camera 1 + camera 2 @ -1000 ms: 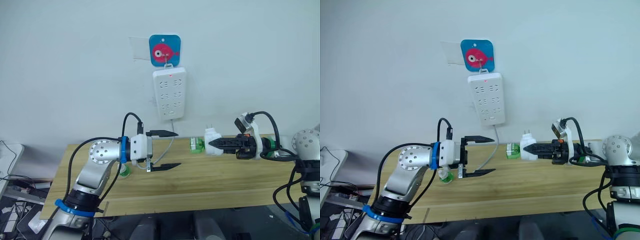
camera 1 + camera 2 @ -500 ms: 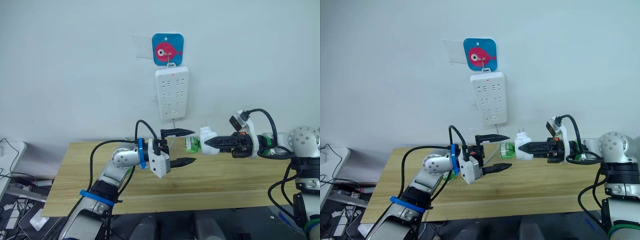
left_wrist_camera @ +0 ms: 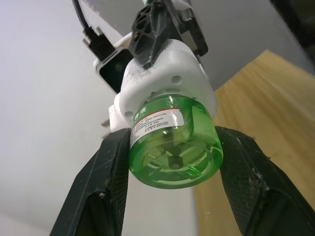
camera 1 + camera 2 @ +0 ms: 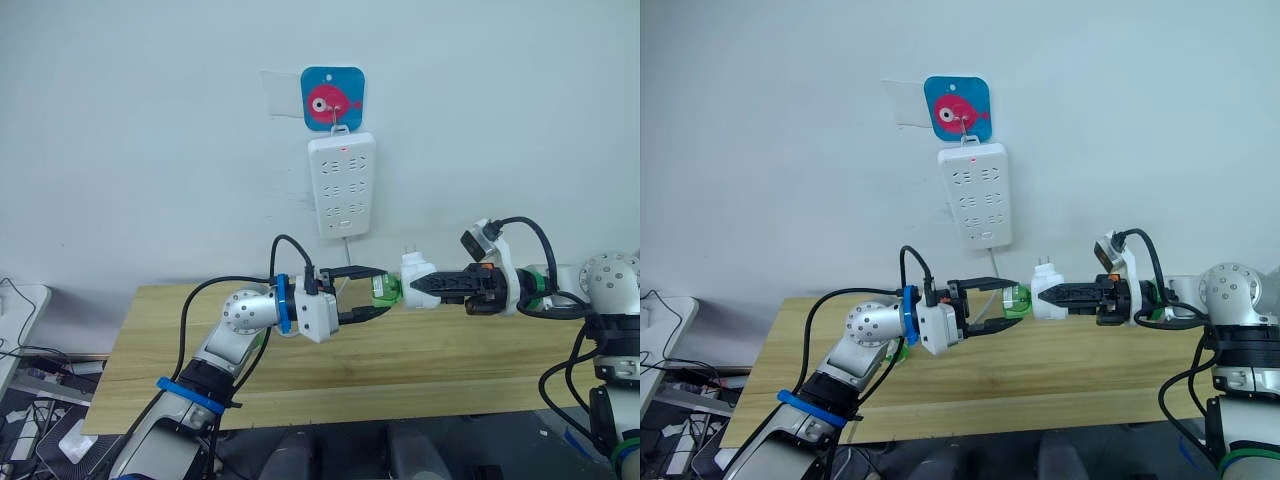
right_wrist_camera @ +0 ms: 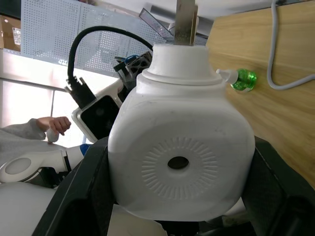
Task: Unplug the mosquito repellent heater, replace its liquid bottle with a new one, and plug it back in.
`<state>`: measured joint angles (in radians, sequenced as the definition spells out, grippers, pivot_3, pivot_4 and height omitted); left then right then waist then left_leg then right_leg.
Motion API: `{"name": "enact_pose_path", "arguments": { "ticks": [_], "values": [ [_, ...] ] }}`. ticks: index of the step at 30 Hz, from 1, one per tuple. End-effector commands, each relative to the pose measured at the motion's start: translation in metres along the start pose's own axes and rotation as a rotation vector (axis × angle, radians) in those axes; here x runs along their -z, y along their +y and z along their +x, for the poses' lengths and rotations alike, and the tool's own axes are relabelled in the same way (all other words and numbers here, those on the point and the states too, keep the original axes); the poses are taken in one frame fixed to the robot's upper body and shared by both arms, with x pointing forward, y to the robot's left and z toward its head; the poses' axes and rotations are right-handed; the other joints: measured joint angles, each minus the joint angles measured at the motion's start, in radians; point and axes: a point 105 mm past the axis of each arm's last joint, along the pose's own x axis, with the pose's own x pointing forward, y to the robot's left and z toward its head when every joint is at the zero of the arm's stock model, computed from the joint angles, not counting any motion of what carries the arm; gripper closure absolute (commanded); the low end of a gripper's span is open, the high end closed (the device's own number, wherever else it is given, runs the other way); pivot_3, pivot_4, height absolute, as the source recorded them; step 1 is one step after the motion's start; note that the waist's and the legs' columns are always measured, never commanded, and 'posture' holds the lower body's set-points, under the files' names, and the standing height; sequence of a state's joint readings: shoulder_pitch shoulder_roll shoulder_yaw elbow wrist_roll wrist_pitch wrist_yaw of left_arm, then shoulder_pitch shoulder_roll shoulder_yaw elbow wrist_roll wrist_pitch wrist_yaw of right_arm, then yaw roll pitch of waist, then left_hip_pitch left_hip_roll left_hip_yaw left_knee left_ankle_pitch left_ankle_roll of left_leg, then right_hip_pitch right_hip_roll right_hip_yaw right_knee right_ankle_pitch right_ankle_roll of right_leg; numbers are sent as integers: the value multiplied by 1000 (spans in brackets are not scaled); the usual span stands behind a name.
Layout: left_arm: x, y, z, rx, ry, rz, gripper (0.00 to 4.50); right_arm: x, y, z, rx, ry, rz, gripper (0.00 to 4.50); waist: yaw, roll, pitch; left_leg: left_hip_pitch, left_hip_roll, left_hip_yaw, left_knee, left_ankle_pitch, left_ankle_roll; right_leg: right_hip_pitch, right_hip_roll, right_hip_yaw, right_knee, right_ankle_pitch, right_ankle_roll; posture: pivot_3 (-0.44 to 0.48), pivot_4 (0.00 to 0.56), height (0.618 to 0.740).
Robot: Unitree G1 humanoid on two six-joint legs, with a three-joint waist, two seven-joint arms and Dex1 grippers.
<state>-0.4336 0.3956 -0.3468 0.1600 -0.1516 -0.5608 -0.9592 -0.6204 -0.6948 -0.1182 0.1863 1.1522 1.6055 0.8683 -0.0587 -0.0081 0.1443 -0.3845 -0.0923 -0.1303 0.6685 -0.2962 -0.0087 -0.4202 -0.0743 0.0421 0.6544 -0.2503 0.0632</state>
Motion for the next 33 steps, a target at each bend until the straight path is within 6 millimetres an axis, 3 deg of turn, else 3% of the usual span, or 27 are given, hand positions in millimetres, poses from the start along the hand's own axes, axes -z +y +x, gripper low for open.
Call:
{"name": "enact_pose_path", "arguments": {
  "ticks": [1, 6, 7, 10, 13, 14, 17, 19, 23, 25, 28, 31, 33],
  "values": [
    [-26, 20, 1, -26, -88, -485, 2237, 0, 14, 0, -22, 33, -71, 1506, -4, 0, 0, -2, 0, 0, 2, -1, 1, -1, 0, 0, 2, 0, 0, -124, 131, 740],
    [-39, 17, -12, 116, -84, -1184, 2237, 4, 17, 1, -19, 73, -108, 1506, -14, 0, 0, -2, 1, -3, 9, -1, 2, 0, 3, -2, 10, -1, 1, -117, 131, 740],
    [-33, 14, -15, 132, -37, -1273, 2237, 4, 17, 2, -21, 78, -113, 1506, -15, 0, 0, 0, 1, -3, 10, -1, 2, 1, 4, -2, 10, -1, 1, -118, 132, 740],
    [-24, 13, -17, 137, -20, -1462, 2237, 2, 15, 4, -20, 75, -114, 1506, -22, 0, 0, 5, 0, -3, 11, 0, 3, 7, 8, -2, 11, 0, 2, -118, 132, 740],
    [-17, 21, -16, 79, -43, -1527, 2237, 2, 14, 5, -25, 71, -109, 1506, -25, 0, 0, 9, 0, -2, 11, 0, 2, 11, 8, -2, 10, 0, 2, -121, 133, 740],
    [-18, 24, -17, 74, -57, -1534, 1519, 2, 15, 4, -27, 68, -107, 1506, -24, 0, 0, 9, 1, -3, 11, 0, 2, 10, 8, -1, 10, 0, 1, -125, 137, 740],
    [-22, 30, -18, 67, -95, -1542, 660, 0, 15, 3, -31, 53, -98, 1506, -25, 0, 0, 8, 1, -3, 11, 0, 1, 8, 5, -1, 10, 0, 1, -125, 137, 740],
    [-21, 33, -20, 48, -87, -1525, 118, 0, 15, 1, -31, 48, -93, 1506, -25, 0, 0, 6, 1, -3, 10, 1, 0, 6, 4, -1, 10, 0, 1, -128, 142, 740],
    [-18, 50, -37, -25, -39, -1328, 51, -2, 13, -3, -20, 24, -78, 1506, -25, 0, 0, 4, 1, -1, 10, 2, -2, 4, 3, 0, 9, 0, 1, -133, 145, 740],
    [-22, 54, -43, -21, 35, -1095, 51, -5, 11, -7, -10, 0, -63, 1506, -25, 0, 0, 2, 1, 0, 10, 2, -3, 2, 3, 1, 9, 1, 0, -128, 149, 740],
    [-31, 33, -43, 100, 126, -660, 51, -10, 7, -10, -4, -36, -43, 1506, -22, 0, 1, 1, 1, 1, 8, 3, -3, 1, 3, 2, 8, 1, -1, -117, 153, 740],
    [-34, 8, -46, 193, 123, -443, 51, -13, 6, -10, -1, -51, -38, 1506, -21, 1, 1, 1, 1, 3, 7, 2, -3, 1, 1, 4, 5, 1, -1, -123, 157, 740],
    [-32, 1, -46, 194, 118, -302, 51, -14, 5, -10, 0, -55, -38, 1506, -19, 1, 2, 0, 1, 4, 7, 2, -3, 0, 1, 4, 4, 1, -1, -122, 158, 740]
  ]
}}
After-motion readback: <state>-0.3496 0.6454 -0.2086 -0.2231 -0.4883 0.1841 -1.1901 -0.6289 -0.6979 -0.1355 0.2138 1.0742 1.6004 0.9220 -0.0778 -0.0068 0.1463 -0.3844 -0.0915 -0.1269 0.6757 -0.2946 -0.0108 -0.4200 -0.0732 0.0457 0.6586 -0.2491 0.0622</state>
